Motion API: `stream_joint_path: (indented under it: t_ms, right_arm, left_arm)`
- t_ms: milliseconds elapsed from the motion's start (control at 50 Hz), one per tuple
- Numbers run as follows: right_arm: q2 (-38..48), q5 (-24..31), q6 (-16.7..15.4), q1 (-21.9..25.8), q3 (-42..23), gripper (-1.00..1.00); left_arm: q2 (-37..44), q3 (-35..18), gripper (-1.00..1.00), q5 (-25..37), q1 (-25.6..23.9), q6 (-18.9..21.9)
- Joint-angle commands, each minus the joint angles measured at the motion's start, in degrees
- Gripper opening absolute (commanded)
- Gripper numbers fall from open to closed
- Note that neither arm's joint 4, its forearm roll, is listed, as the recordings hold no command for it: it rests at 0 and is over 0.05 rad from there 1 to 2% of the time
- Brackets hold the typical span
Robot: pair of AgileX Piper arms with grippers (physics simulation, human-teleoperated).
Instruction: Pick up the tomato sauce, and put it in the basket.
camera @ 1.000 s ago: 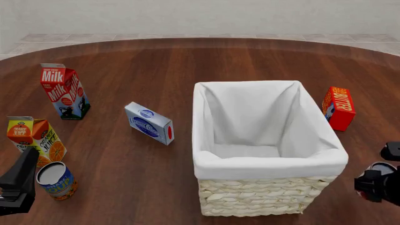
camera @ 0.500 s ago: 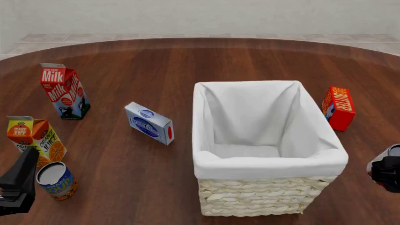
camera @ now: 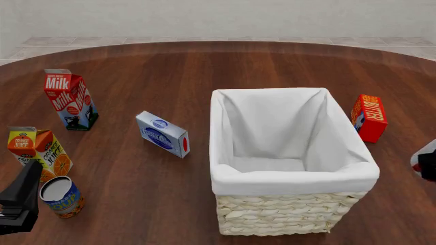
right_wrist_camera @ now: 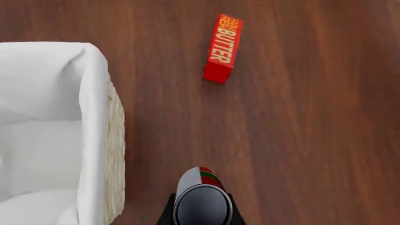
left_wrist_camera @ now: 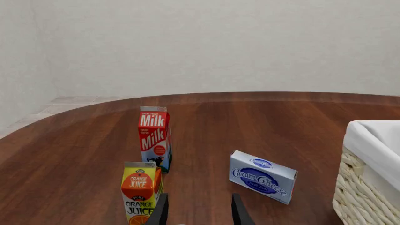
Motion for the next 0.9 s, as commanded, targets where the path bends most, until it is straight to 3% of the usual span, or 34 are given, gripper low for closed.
stream_joint_path:
  t_ms: [20,600,900]
  right_arm:
    - [1.01,1.73,0.51,1.19,-5.02,-1.00]
    - [3.39,7.42,-0.30,4.67,-16.69,-1.00]
    - [5.17,9.56,0.45,9.96,-22.34,-1.00]
  left_arm:
    - [-0.01,0.00,1.00,0.00,-0.01,-0.01]
    - [0.00,0.00,1.00,0.00,0.01,-0.01]
    - [0.00,0.00,1.00,0.00,0.00,-0.02]
